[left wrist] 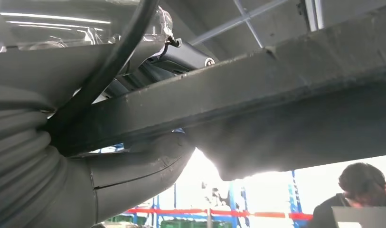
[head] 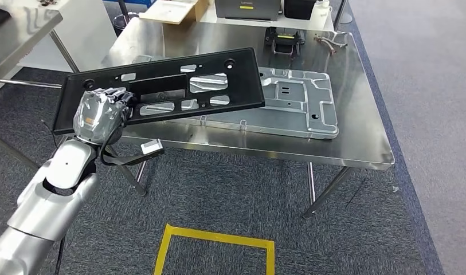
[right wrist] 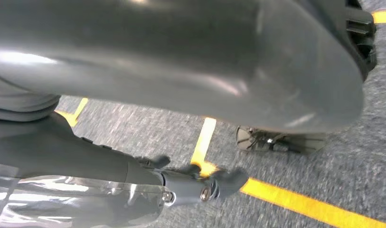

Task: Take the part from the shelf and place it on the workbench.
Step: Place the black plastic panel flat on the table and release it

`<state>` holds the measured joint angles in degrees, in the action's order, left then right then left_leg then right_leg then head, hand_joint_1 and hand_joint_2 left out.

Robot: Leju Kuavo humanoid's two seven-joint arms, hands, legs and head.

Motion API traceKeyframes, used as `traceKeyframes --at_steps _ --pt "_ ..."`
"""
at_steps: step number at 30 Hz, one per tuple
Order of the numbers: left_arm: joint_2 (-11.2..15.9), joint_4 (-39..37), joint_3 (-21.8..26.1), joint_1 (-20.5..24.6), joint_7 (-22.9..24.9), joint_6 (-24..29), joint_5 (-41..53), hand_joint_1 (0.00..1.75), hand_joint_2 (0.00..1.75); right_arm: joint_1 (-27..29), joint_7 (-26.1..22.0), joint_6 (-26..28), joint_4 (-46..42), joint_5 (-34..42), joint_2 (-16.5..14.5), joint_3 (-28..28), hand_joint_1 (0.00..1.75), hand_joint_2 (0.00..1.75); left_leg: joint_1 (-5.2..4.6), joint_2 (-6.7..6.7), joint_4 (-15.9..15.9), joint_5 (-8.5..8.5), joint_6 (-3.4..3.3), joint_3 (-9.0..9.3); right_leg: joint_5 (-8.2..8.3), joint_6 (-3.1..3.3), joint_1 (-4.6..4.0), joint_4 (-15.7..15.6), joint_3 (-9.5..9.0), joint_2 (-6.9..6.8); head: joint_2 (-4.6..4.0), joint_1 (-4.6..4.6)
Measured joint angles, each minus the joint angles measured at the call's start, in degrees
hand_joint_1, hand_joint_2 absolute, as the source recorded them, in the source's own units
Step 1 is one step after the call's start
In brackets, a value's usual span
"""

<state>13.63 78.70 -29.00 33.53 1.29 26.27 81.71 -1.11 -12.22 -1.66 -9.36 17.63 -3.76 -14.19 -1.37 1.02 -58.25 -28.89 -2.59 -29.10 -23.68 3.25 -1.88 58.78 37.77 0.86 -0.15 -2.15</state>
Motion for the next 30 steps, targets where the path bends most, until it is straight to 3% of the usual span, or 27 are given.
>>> traceKeyframes --at_steps 2,4,7,8,9,10,12,13,14,15,18,19,20,22,24,25,28,30 --pt "-0.02 -0.02 -0.08 -0.12 -0.03 0.01 -0.01 1.75 1.75 -0.05 0.01 -0.01 -0.04 -0.01 -0.15 0.00 0.00 0.00 0.00 0.07 -0.50 0.04 0.51 0.53 0.11 0.17 0.29 -1.26 -1.47 -0.09 0.00 0.01" --pt "0.02 -0.01 -0.13 0.09 -0.03 0.04 -0.02 1.75 1.75 -0.06 0.02 0.00 -0.05 -0.01 -0.27 0.01 0.00 0.00 0.05 -0.09 -3.48 -0.60 1.15 -0.44 -0.06 0.22 0.89 -2.10 -3.16 -0.32 0.00 0.01" --pt "0.07 -0.02 -0.15 0.22 0.00 0.08 -0.06 1.75 1.75 -0.17 0.02 -0.01 -0.06 -0.01 -0.31 0.01 0.00 0.00 1.07 -0.38 -12.86 -4.32 2.63 -6.53 -1.16 -0.20 1.60 -2.33 -4.65 -0.40 0.00 0.01" --pt "0.07 -0.04 -0.22 0.02 -0.02 0.08 -0.04 1.75 1.75 -0.16 0.03 -0.01 -0.06 -0.01 -0.33 0.01 0.00 0.00 1.49 -0.46 -14.66 -5.17 3.13 -8.30 -1.68 -0.51 1.85 -2.28 -5.13 -0.37 0.00 0.01" --pt "0.06 -0.07 -0.32 -0.16 -0.06 0.08 -0.02 1.75 1.75 -0.15 0.03 -0.02 -0.06 -0.02 -0.36 0.01 0.00 0.00 1.90 -0.55 -14.66 -4.97 3.60 -9.24 -2.24 -0.85 2.13 -2.17 -5.69 -0.34 0.00 0.01" --pt "0.04 -0.08 -0.46 -0.26 -0.10 0.09 0.03 1.75 1.75 -0.12 0.05 -0.02 -0.06 -0.03 -0.39 0.01 0.00 0.00 2.28 -0.63 -12.64 -3.41 4.04 -9.18 -2.85 -1.24 2.43 -1.99 -6.30 -0.31 0.00 0.01" --pt "-0.05 -0.10 -0.85 -0.33 -0.27 0.23 0.34 1.75 1.75 -0.04 0.14 -0.04 -0.05 -0.09 -0.43 0.01 0.00 0.00 2.92 -0.73 -5.62 1.90 4.84 -7.38 -4.17 -2.13 2.95 -1.55 -7.53 -0.28 0.00 0.02" --pt "-0.16 -0.11 -1.11 -0.35 -0.39 0.35 0.60 1.75 1.75 -0.08 0.19 -0.05 -0.05 -0.13 -0.44 0.01 0.00 0.00 2.97 -0.70 -2.71 3.49 5.04 -6.67 -4.70 -2.59 3.11 -1.38 -7.90 -0.26 0.00 0.01" --pt "-0.33 -0.12 -1.40 -0.43 -0.53 0.48 0.87 1.75 1.75 -0.18 0.23 -0.05 -0.05 -0.16 -0.43 0.01 0.00 0.00 2.91 -0.68 -1.10 4.51 4.86 -6.23 -5.14 -3.08 3.17 -1.31 -8.09 -0.23 0.00 0.01" --pt "-0.62 -0.13 -1.76 -0.58 -0.65 0.57 1.14 1.75 1.75 -0.28 0.26 -0.03 -0.05 -0.19 -0.44 0.00 0.00 0.00 2.78 -0.60 -0.74 4.51 4.45 -6.16 -5.35 -3.59 3.16 -1.20 -8.23 -0.19 0.00 0.02" --pt "-1.90 -0.07 -3.09 -0.85 -1.26 0.69 1.57 1.75 1.75 -0.54 0.32 0.21 -0.08 -0.22 -0.48 -0.02 0.00 0.00 2.71 -0.51 -0.42 4.27 2.56 -5.31 -5.59 -4.75 3.22 -0.06 -8.26 -0.21 0.00 0.02" --pt "-2.34 -0.01 -3.57 -0.79 -1.62 0.74 1.42 1.75 1.75 -0.59 0.35 0.38 -0.08 -0.22 -0.50 -0.02 0.00 0.00 2.72 -0.47 -0.30 4.09 2.10 -4.94 -6.00 -4.88 3.28 1.72 -7.34 -0.27 0.00 0.02" --pt "-2.79 0.07 -4.04 -0.75 -1.99 0.81 1.18 1.75 1.75 -0.64 0.39 0.55 -0.08 -0.22 -0.53 -0.02 0.00 0.00 2.72 -0.45 -0.20 3.91 1.73 -4.60 -6.87 -4.93 3.30 4.71 -5.57 -0.32 0.00 0.03" --pt "-3.64 0.21 -5.21 -0.86 -2.80 0.92 0.56 1.75 1.75 -0.66 0.46 0.74 -0.08 -0.22 -0.61 -0.02 0.00 0.00 2.47 -0.41 -0.16 3.24 1.18 -4.04 -9.61 -4.94 3.17 12.48 -0.26 -0.39 0.00 0.02" --pt "-4.31 0.27 -6.25 -1.27 -3.25 0.95 0.18 1.75 1.75 -0.66 0.60 0.78 -0.08 -0.21 -0.67 -0.02 0.00 0.00 2.08 -0.40 -0.16 2.38 0.92 -3.11 -10.68 -4.76 2.96 16.34 3.72 -0.40 0.00 0.02" --pt "-4.54 0.27 -6.60 -1.43 -3.31 0.95 0.10 1.75 1.75 -0.62 0.68 0.78 -0.08 -0.21 -0.69 -0.02 0.00 0.00 1.85 -0.40 -0.16 1.86 0.85 -2.42 -9.51 -4.50 2.78 15.21 4.19 -0.40 0.00 0.03" --pt "-5.09 0.38 -7.07 -1.46 -3.34 0.94 -0.04 1.75 1.75 -0.28 0.81 0.78 -0.05 -0.21 -0.67 -0.02 0.00 0.00 1.27 -0.35 -0.09 0.07 0.91 -0.20 -1.67 -2.62 1.68 4.64 1.82 -0.32 0.00 0.03" --pt "-5.31 0.53 -7.43 -1.32 -3.50 0.95 -0.13 1.75 1.75 -0.20 0.87 0.75 -0.04 -0.20 -0.66 -0.02 0.00 0.00 0.99 -0.14 -0.23 -0.90 1.30 0.74 0.24 -1.60 1.11 0.97 0.73 -0.08 0.00 0.03"
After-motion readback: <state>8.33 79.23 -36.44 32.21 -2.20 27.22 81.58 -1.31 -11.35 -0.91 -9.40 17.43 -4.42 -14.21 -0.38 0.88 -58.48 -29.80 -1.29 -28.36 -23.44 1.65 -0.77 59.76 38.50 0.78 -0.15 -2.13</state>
